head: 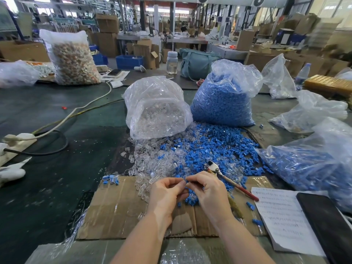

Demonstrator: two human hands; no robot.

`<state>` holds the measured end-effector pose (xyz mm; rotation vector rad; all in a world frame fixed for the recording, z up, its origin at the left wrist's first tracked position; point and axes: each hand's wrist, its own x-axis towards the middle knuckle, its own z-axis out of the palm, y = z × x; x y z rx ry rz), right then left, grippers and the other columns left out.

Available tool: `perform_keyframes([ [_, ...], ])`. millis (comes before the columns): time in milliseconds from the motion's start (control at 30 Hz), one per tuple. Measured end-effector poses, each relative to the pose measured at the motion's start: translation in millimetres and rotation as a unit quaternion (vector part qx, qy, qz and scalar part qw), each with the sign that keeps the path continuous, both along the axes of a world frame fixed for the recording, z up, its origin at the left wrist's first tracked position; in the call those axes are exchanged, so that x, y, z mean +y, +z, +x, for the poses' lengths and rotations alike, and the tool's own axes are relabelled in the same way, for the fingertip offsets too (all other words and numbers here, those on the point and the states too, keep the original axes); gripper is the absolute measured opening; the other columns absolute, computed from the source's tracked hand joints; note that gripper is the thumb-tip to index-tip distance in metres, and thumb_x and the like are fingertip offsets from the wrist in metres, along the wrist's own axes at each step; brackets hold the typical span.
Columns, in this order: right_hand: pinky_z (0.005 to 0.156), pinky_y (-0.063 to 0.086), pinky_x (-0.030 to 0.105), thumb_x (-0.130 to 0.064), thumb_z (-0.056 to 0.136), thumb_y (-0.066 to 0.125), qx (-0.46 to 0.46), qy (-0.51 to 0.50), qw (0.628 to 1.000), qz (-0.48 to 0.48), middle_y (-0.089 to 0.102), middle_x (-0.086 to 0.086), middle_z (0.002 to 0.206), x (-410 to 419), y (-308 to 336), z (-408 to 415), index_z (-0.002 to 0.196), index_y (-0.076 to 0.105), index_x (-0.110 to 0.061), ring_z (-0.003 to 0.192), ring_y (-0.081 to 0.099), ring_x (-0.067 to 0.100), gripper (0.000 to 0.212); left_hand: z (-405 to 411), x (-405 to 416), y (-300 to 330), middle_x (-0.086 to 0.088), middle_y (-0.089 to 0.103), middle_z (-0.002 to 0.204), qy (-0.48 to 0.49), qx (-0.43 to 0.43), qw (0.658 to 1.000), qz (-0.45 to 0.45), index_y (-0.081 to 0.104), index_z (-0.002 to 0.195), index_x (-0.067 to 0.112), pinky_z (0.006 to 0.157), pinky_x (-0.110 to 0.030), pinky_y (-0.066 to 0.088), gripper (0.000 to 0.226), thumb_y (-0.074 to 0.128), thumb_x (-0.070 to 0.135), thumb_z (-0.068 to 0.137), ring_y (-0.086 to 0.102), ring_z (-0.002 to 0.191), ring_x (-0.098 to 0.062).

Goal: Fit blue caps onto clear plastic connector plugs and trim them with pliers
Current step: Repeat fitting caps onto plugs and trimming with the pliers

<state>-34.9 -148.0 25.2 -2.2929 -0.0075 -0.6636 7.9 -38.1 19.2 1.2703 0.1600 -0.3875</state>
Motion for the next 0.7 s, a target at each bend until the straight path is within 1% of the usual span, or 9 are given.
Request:
perform_keyframes([
  [100,0.083,0.043,0.016,-0.017,0.083,0.07,0.036,-0.027,0.998,-0.031,0.064,-0.007,0.092,-1,-3,-3,0.101,0.071,-0.015,0.09,0.056,0.007,0.018,0,0,-1,-0.012,0.066,0.07,0.004,0.014,1.0,0.002,0.062,0.085,0.001,0.05,-0.023,0.053,0.004,0.063,-0.003,0.083,0.063,0.052,-0.01],
  [167,0.09,0.038,0.018,-0.031,0.088,0.062,0.085,-0.1,0.988,-0.077,0.061,-0.008,0.107,-7,-6,-8,0.117,0.063,-0.019,0.099,0.051,0.005,0.031,2,1,-2,-0.011,0.066,0.07,0.013,0.023,1.0,0.005,0.062,0.085,0.002,0.05,-0.026,0.054,0.004,0.063,-0.001,0.084,0.064,0.053,-0.01],
  [233,0.095,0.036,0.022,-0.046,0.093,0.047,0.178,-0.218,0.949,-0.141,0.054,-0.006,0.124,-19,-8,-13,0.131,0.048,-0.023,0.109,0.047,0.007,0.045,5,3,-2,-0.007,0.065,0.062,0.024,0.025,0.999,-0.003,0.062,0.084,0.001,0.049,-0.021,0.053,0.004,0.063,-0.003,0.083,0.064,0.052,-0.01],
  [300,0.104,0.031,0.036,-0.06,0.092,0.034,0.297,-0.295,0.889,-0.184,0.042,0.003,0.14,-33,-11,-16,0.141,0.032,-0.021,0.126,0.04,0.019,0.063,8,4,-1,-0.006,0.065,0.06,0.022,0.029,0.999,-0.009,0.061,0.085,-0.001,0.048,-0.02,0.053,0.004,0.063,-0.004,0.083,0.064,0.053,-0.011],
  [367,0.11,0.02,0.047,-0.069,0.088,0.03,0.389,-0.301,0.853,-0.176,0.027,0.007,0.152,-44,-13,-18,0.147,0.017,-0.018,0.138,0.025,0.027,0.08,9,5,0,-0.01,0.064,0.067,0.019,0.032,0.999,-0.014,0.062,0.087,-0.003,0.051,-0.02,0.054,0.005,0.062,-0.006,0.082,0.064,0.055,-0.013],
  [433,0.112,0.013,0.052,-0.071,0.084,0.034,0.429,-0.289,0.837,-0.176,0.018,0.006,0.155,-50,-15,-18,0.149,0.009,-0.017,0.141,0.018,0.027,0.088,9,4,1,-0.012,0.063,0.072,0.019,0.038,0.999,-0.019,0.061,0.087,-0.005,0.052,-0.02,0.054,0.006,0.062,-0.007,0.082,0.064,0.057,-0.015],
  [567,0.112,0.012,0.054,-0.064,0.087,0.037,0.422,-0.277,0.838,-0.206,0.019,0.004,0.154,-56,-16,-16,0.149,0.007,-0.018,0.14,0.02,0.026,0.082,10,4,4,-0.014,0.062,0.076,0.018,0.056,0.998,-0.018,0.061,0.09,-0.005,0.052,-0.021,0.055,0.008,0.062,-0.006,0.082,0.063,0.062,-0.018],
  [633,0.111,0.015,0.053,-0.059,0.091,0.035,0.408,-0.271,0.841,-0.228,0.024,0.006,0.15,-55,-16,-16,0.147,0.015,-0.02,0.137,0.025,0.027,0.072,11,5,5,-0.015,0.062,0.077,0.017,0.063,0.998,-0.019,0.06,0.092,-0.005,0.052,-0.021,0.056,0.009,0.061,-0.006,0.083,0.063,0.062,-0.018],
  [700,0.108,0.023,0.049,-0.056,0.092,0.038,0.385,-0.268,0.854,-0.227,0.033,0.006,0.141,-54,-15,-16,0.137,0.029,-0.022,0.13,0.032,0.026,0.058,13,6,7,-0.015,0.062,0.077,0.018,0.065,0.998,-0.017,0.06,0.093,-0.005,0.051,-0.021,0.056,0.01,0.061,-0.005,0.083,0.063,0.062,-0.018],
])
